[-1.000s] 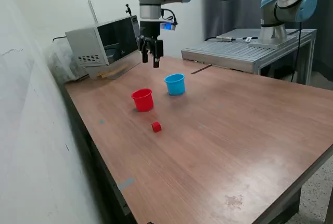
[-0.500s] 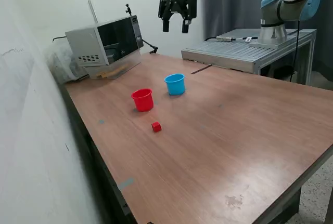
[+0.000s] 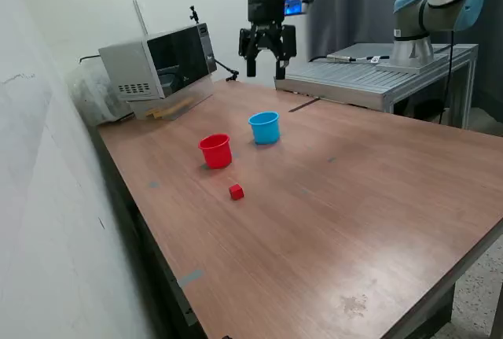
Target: Place red objects in the red bin, and blue objects in the blue bin.
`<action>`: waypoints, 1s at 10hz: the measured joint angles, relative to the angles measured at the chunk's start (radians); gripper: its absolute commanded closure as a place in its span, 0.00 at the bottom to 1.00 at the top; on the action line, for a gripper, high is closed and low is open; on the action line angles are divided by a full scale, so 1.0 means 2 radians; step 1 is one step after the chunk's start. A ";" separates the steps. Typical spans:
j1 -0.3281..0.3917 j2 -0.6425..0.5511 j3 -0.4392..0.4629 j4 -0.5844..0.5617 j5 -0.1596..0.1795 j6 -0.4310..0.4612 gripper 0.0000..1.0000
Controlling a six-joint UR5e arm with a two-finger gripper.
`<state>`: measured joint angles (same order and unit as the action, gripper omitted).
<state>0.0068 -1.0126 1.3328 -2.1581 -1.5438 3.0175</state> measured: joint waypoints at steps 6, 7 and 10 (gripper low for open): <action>-0.002 0.163 -0.111 -0.047 -0.002 0.059 0.00; -0.002 0.173 -0.118 -0.050 -0.002 0.067 0.00; -0.003 0.196 -0.133 -0.053 -0.003 0.078 0.00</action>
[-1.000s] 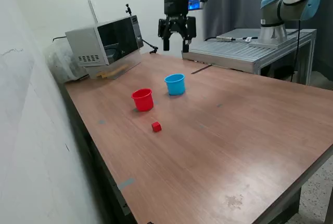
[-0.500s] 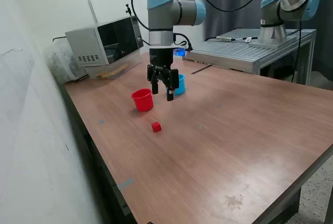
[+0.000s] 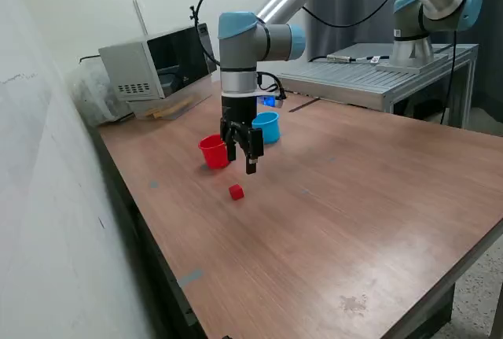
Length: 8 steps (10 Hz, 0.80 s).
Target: Place red objects in the red bin, and blue objects in the blue bin.
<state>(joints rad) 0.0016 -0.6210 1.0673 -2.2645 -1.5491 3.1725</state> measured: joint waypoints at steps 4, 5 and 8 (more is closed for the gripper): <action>-0.003 0.029 -0.020 -0.001 -0.001 0.003 0.00; -0.003 0.034 -0.025 -0.001 -0.001 0.003 0.00; -0.005 0.045 -0.032 -0.005 -0.001 0.003 0.00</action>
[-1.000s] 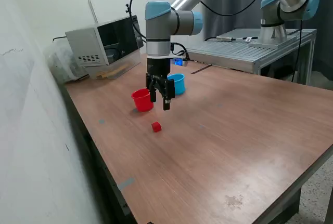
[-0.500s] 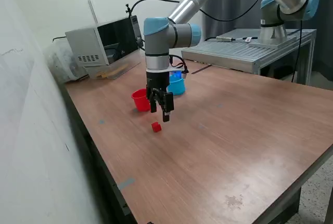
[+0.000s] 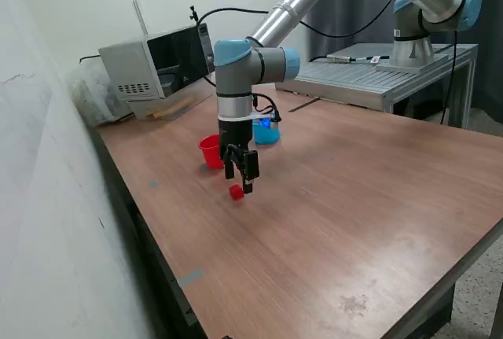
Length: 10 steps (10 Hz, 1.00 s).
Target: Place red objects in the red bin, and blue objects in the blue bin.
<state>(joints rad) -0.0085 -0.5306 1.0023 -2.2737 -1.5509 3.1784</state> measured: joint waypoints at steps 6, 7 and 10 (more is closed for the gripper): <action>-0.002 0.008 -0.001 -0.004 -0.003 -0.001 1.00; -0.002 0.008 -0.001 -0.003 -0.004 -0.001 1.00; -0.003 -0.001 0.003 -0.001 -0.013 -0.003 1.00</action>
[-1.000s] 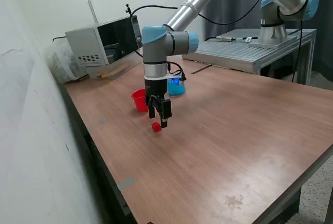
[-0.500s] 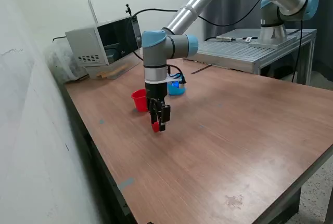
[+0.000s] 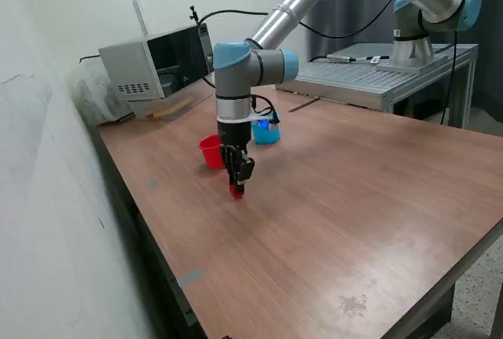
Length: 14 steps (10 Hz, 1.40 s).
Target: Place red objects in the red bin, and blue objects in the blue bin.
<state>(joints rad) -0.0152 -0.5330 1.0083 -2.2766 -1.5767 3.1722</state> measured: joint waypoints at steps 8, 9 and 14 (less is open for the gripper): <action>-0.040 -0.184 0.119 0.031 -0.006 -0.023 1.00; -0.062 -0.186 0.125 0.031 -0.005 -0.025 1.00; -0.117 -0.144 0.130 0.029 -0.004 -0.037 1.00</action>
<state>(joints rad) -0.2489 -0.8208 1.2680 -2.2190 -1.5856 3.0984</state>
